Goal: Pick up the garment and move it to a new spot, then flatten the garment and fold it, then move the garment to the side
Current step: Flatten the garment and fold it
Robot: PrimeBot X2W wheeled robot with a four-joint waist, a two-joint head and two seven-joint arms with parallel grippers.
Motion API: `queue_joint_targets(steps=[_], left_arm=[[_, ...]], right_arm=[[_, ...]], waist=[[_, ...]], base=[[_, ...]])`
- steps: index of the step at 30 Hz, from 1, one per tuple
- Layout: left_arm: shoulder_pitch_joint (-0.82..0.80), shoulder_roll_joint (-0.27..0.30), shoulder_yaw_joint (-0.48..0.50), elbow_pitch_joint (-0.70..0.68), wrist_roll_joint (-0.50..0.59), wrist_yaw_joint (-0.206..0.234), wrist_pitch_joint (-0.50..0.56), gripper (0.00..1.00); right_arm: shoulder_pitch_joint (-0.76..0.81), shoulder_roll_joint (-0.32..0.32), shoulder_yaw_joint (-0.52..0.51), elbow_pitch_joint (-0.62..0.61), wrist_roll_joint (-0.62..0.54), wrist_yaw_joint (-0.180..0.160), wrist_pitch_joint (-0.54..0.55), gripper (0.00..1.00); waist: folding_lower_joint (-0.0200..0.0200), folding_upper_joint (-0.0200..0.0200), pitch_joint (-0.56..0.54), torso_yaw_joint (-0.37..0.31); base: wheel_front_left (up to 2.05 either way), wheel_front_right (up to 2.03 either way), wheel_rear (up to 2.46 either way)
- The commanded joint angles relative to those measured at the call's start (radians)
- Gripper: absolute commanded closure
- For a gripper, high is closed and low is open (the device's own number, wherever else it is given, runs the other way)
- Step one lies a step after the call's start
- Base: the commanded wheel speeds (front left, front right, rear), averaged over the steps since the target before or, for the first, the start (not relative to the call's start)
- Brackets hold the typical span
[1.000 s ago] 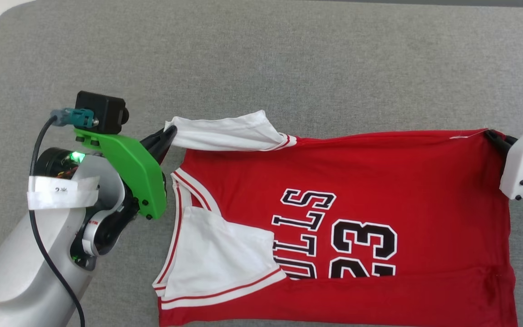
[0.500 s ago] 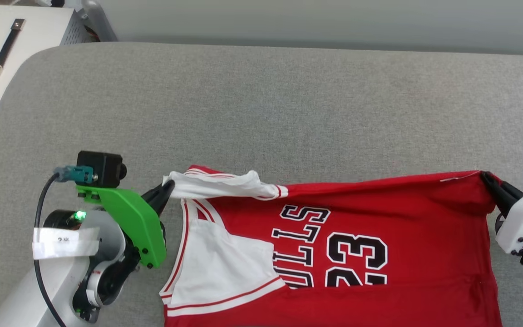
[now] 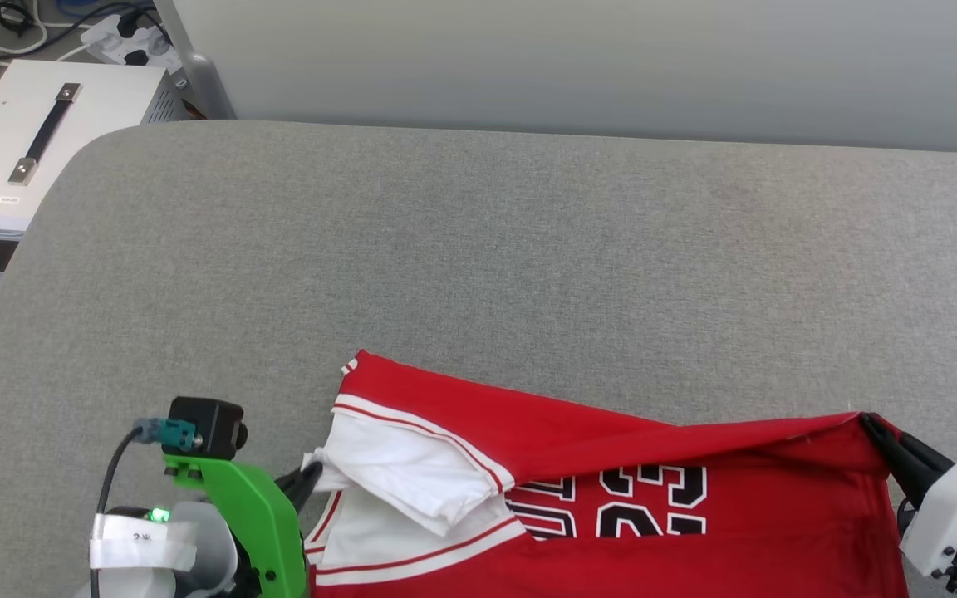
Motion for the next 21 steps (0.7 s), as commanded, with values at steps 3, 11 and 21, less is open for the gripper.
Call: queue_joint_targets(steps=[3,11,21], left_arm=[[0.035,0.012,-0.015,0.011,-0.008,-0.002,0.009,1.00],[0.050,0.004,-0.034,0.067,-0.018,-0.021,0.009,1.00],[0.030,-0.009,-0.073,0.141,-0.011,-0.054,0.029,1.00]], right_arm=[[0.043,-0.037,0.024,-0.032,0.006,-0.001,-0.003,1.00],[0.082,-0.117,0.099,-0.059,-0.016,-0.001,0.028,1.00],[0.060,-0.211,0.213,-0.064,-0.061,-0.001,0.053,1.00]], waist=[[0.0000,0.0000,0.000,-0.005],[0.0000,0.0000,0.019,-0.021],[0.0000,0.0000,0.033,-0.025]], base=[[0.00,0.00,0.00],[0.00,0.00,0.00],[0.00,0.00,0.00]])
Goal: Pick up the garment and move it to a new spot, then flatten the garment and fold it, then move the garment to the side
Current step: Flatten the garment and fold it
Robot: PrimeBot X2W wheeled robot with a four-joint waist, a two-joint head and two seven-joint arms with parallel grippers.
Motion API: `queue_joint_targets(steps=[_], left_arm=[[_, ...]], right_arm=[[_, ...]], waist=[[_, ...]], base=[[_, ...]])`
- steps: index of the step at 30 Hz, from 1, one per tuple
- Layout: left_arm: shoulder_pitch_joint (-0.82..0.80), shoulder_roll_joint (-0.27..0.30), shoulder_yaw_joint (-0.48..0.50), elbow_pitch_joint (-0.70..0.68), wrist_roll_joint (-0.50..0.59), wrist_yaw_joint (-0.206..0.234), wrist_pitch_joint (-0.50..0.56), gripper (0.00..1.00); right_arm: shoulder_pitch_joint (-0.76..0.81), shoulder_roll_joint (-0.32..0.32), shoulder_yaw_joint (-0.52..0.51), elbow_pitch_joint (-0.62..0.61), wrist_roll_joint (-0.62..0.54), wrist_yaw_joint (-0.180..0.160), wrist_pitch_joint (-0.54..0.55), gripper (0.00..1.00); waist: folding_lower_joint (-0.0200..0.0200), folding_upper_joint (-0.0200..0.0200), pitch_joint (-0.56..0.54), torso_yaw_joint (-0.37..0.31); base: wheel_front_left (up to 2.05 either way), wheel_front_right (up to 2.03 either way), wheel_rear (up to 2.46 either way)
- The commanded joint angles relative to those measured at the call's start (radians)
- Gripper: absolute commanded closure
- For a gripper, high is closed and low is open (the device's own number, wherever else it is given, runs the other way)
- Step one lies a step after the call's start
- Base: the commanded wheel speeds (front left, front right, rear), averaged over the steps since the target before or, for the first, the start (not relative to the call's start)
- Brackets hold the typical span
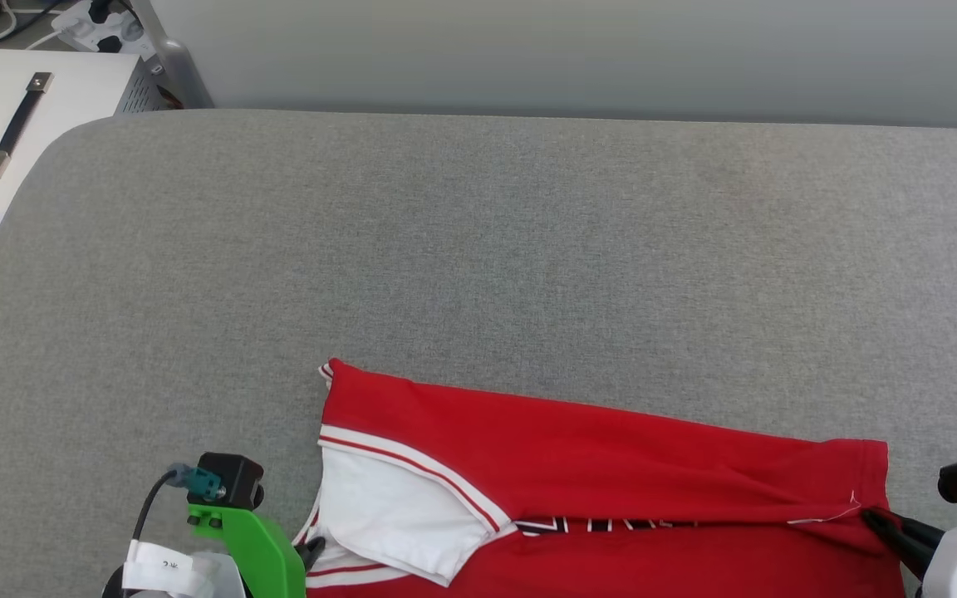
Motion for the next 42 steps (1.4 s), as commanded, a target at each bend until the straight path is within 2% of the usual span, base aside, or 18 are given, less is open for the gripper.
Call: queue_joint_targets(steps=[1,5,6,7,8,9,15,21,25,31,34,38,42], left_arm=[[-0.010,-0.008,-0.004,0.011,0.006,-0.008,0.003,1.00],[-0.027,-0.016,-0.022,0.047,0.014,-0.025,0.010,1.00],[-0.030,-0.018,-0.027,0.055,0.014,-0.030,0.013,1.00],[-0.033,-0.021,-0.031,0.064,0.014,-0.034,0.015,0.87],[-0.036,-0.024,-0.033,0.070,0.014,-0.037,0.015,0.54],[-0.039,-0.026,-0.035,0.077,0.016,-0.038,0.013,0.00],[-0.036,-0.037,-0.025,0.101,0.026,-0.033,-0.035,0.00],[-0.024,-0.055,0.031,0.058,0.050,0.009,-0.172,0.00],[-0.033,-0.067,0.060,0.010,0.098,0.031,-0.285,0.00],[-0.058,-0.076,0.072,-0.003,0.221,0.030,-0.501,0.00],[-0.067,-0.086,0.068,0.015,0.271,0.017,-0.607,0.00],[-0.076,-0.099,0.081,0.045,0.341,0.019,-0.680,0.00],[-0.072,-0.128,0.120,0.046,0.411,0.004,-0.693,0.00]], right_arm=[[-0.019,-0.010,0.014,0.004,-0.021,-0.001,0.002,1.00],[-0.042,-0.007,0.050,0.024,-0.032,-0.001,-0.001,1.00],[-0.047,-0.005,0.058,0.029,-0.032,-0.001,0.000,0.79],[-0.053,-0.002,0.064,0.037,-0.031,-0.001,0.001,0.00],[-0.056,0.002,0.067,0.046,-0.025,-0.001,0.006,0.00],[-0.060,0.004,0.075,0.050,-0.021,-0.001,0.011,0.00],[-0.059,0.010,0.075,0.057,0.038,-0.001,0.031,0.00],[-0.008,0.009,-0.033,-0.003,0.155,-0.001,0.114,0.00],[0.022,0.038,-0.138,-0.038,0.187,-0.001,0.172,0.00],[0.064,0.148,-0.302,-0.041,0.174,-0.001,0.281,0.00],[0.075,0.228,-0.381,-0.027,0.146,-0.001,0.334,0.00],[0.079,0.319,-0.473,-0.006,0.084,-0.001,0.392,0.00],[0.077,0.398,-0.554,0.017,0.009,-0.001,0.433,0.00]], waist=[[0.0000,0.0000,0.002,0.001],[0.0000,0.0000,0.006,0.002],[0.0000,0.0000,0.007,0.002],[0.0000,0.0000,0.007,0.002],[0.0000,0.0000,0.006,0.002],[0.0000,0.0000,0.005,0.002],[0.0000,0.0000,-0.034,-0.003],[0.0000,0.0000,-0.091,-0.013],[0.0000,0.0000,-0.099,-0.014],[0.0000,0.0000,-0.085,-0.008],[0.0000,0.0000,-0.074,-0.001],[0.0000,0.0000,-0.057,0.009],[0.0000,0.0000,-0.036,0.021]], base=[[0.00,0.00,0.00],[0.00,0.00,0.00],[0.00,0.00,0.00],[0.00,0.00,0.00],[0.00,0.00,0.00],[0.00,0.00,0.00],[0.00,0.00,0.00],[0.00,0.00,0.00],[0.00,0.00,0.00],[0.00,0.00,0.00],[0.00,0.00,0.00],[0.00,0.00,0.00],[0.00,0.00,0.00]])
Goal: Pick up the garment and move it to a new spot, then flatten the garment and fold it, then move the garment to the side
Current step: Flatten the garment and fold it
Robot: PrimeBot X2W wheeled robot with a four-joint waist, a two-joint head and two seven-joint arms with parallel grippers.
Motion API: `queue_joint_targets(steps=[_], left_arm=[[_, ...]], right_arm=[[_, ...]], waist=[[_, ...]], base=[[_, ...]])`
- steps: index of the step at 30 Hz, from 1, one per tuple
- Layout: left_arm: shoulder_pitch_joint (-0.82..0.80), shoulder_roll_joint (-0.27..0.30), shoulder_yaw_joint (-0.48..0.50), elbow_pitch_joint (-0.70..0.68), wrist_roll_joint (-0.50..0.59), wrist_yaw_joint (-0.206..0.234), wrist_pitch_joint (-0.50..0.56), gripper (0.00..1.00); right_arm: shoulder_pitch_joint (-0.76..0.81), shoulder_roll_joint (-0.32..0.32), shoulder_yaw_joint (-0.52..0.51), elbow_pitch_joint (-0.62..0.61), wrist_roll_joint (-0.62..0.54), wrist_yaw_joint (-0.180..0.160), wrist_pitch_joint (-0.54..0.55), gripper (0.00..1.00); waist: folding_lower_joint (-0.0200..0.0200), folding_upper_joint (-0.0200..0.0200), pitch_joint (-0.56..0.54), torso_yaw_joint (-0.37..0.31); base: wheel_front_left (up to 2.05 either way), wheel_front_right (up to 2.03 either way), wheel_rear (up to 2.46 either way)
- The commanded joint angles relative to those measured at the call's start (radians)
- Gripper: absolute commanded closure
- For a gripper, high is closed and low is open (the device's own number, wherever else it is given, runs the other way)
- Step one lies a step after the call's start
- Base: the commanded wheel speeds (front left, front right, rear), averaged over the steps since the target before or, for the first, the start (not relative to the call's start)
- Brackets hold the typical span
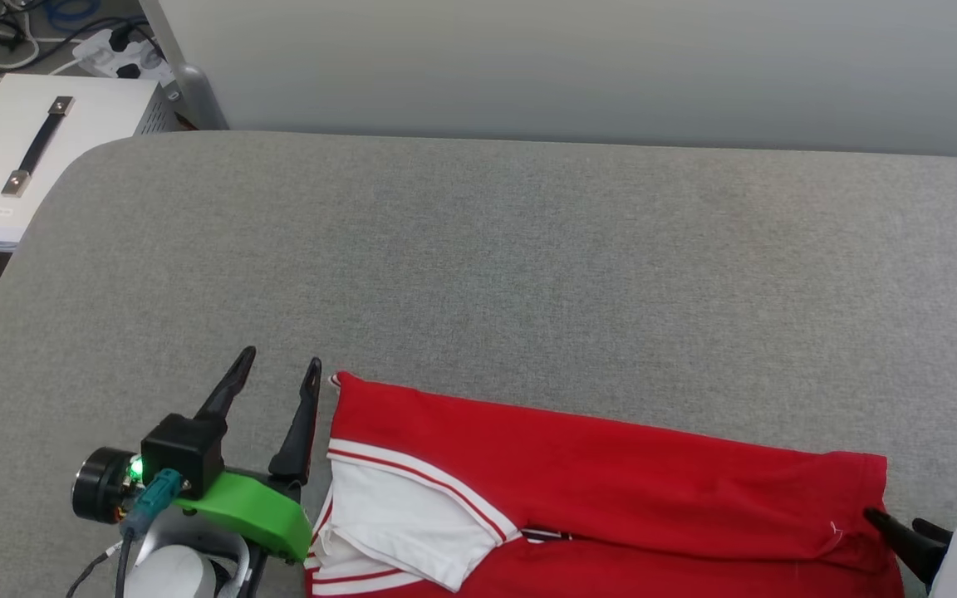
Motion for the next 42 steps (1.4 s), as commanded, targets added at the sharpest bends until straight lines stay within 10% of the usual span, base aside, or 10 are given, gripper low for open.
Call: queue_joint_targets(steps=[1,27,31,42], left_arm=[[-0.010,-0.017,0.025,-0.011,0.030,-0.008,-0.006,0.00],[0.020,-0.189,0.286,0.044,0.225,-0.202,-0.007,0.00],[0.024,-0.202,0.305,0.060,0.239,-0.217,-0.007,0.00],[0.047,-0.229,0.337,0.084,0.264,-0.245,-0.007,0.00]], right_arm=[[0.006,0.023,-0.020,0.009,-0.027,-0.001,0.018,0.00],[-0.031,0.212,-0.027,0.099,-0.036,-0.001,0.140,0.00],[-0.034,0.207,-0.012,0.116,-0.028,-0.001,0.110,1.00],[-0.026,0.133,-0.035,0.126,-0.016,-0.001,-0.024,1.00]], waist=[[0.0000,0.0000,0.018,0.011],[0.0000,0.0000,0.099,0.040],[0.0000,0.0000,0.088,0.035],[0.0000,0.0000,0.033,0.016]], base=[[0.00,0.00,0.00],[0.00,0.00,0.00],[0.00,0.00,0.00],[0.00,0.00,0.00]])
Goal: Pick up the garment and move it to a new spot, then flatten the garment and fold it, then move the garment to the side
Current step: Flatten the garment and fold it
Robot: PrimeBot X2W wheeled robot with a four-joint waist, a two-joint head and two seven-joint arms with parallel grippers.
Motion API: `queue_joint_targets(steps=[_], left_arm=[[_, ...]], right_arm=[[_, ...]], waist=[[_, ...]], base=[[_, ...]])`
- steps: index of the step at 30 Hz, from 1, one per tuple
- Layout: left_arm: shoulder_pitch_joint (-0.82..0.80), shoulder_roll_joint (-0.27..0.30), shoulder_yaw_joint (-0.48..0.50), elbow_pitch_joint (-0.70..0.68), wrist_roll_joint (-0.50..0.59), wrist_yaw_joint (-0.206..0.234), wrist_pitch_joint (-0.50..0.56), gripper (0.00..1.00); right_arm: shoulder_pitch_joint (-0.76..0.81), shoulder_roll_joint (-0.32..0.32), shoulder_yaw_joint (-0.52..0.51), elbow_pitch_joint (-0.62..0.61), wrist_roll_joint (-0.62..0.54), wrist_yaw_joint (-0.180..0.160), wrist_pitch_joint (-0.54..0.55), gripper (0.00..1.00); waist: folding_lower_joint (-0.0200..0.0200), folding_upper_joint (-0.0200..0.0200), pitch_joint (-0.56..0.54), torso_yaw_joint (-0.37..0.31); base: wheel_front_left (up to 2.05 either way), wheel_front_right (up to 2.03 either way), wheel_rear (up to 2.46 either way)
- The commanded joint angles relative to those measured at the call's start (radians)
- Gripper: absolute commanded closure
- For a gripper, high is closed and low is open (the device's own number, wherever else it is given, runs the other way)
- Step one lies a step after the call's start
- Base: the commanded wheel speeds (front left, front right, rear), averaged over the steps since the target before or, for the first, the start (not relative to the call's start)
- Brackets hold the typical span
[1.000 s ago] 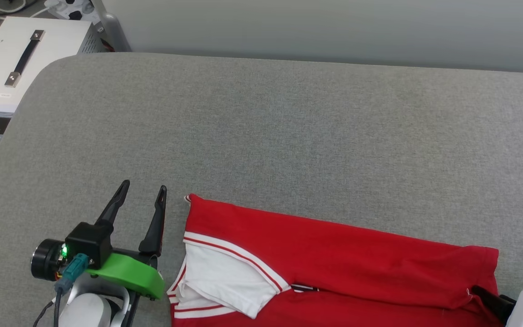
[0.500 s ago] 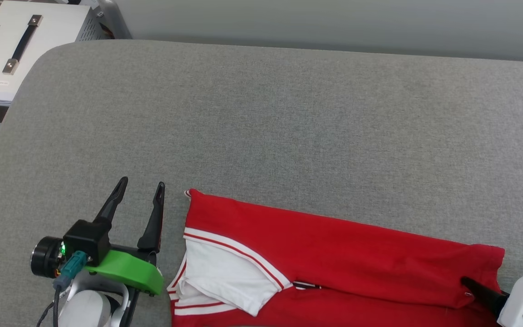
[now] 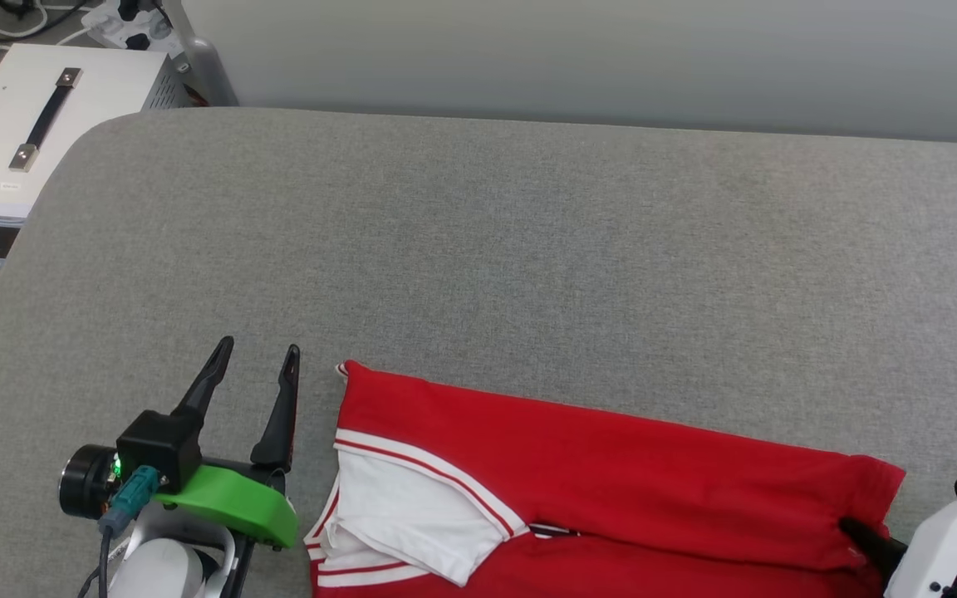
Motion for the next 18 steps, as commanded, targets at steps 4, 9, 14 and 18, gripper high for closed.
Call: queue_joint_targets(steps=[4,9,14,18], left_arm=[[0.017,-0.013,0.009,0.006,0.017,-0.010,-0.006,0.00],[0.024,-0.022,0.015,0.010,0.022,-0.016,-0.006,0.00],[0.035,-0.029,0.021,0.013,0.025,-0.021,-0.006,0.00],[0.046,-0.037,0.026,0.014,0.026,-0.024,-0.006,0.00]], right_arm=[[0.016,-0.065,-0.037,0.021,-0.025,-0.001,-0.044,1.00],[0.007,-0.119,-0.098,0.048,-0.072,-0.001,-0.076,1.00],[0.008,-0.141,-0.137,0.049,-0.094,-0.001,-0.074,1.00],[0.029,-0.126,-0.145,0.019,-0.088,-0.001,-0.062,1.00]], waist=[[0.0000,0.0000,-0.016,-0.007],[0.0000,0.0000,-0.031,-0.010],[0.0000,0.0000,-0.052,-0.011],[0.0000,0.0000,-0.073,-0.009]], base=[[0.00,0.00,0.00],[0.00,0.00,0.00],[0.00,0.00,0.00],[0.00,0.00,0.00]])
